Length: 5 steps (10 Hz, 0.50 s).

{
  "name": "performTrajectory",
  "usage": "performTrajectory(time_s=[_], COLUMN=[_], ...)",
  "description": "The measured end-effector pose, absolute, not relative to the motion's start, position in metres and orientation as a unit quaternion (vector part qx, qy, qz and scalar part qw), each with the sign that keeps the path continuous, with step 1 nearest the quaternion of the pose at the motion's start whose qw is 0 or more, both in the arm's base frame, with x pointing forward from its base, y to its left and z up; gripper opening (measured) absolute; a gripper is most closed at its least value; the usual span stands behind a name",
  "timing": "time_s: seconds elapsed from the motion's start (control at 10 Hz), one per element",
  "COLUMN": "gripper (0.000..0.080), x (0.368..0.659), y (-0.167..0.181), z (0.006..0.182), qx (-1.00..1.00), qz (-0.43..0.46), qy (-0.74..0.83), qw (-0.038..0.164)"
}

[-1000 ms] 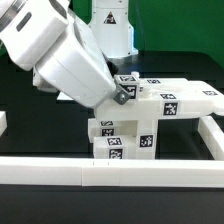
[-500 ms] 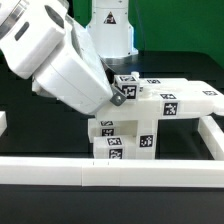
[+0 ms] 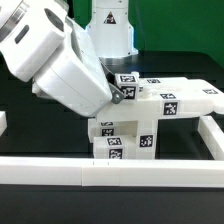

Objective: Assemble chair

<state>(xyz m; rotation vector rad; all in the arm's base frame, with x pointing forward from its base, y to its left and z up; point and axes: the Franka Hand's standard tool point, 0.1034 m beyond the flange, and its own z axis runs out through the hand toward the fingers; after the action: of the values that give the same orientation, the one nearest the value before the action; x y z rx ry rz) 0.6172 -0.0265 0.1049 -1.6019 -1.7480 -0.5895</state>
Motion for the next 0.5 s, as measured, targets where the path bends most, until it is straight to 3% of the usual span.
performTrajectory(time_s=[0.2,0.5], gripper=[0.0281,0.0281], x=[0.62,0.622], y=[-0.031,-0.038], z=[0.111,0.143], qx=[-0.618,-0.622], qz=[-0.229,-0.23], qy=[-0.673,-0.68], qw=[0.335,0.312])
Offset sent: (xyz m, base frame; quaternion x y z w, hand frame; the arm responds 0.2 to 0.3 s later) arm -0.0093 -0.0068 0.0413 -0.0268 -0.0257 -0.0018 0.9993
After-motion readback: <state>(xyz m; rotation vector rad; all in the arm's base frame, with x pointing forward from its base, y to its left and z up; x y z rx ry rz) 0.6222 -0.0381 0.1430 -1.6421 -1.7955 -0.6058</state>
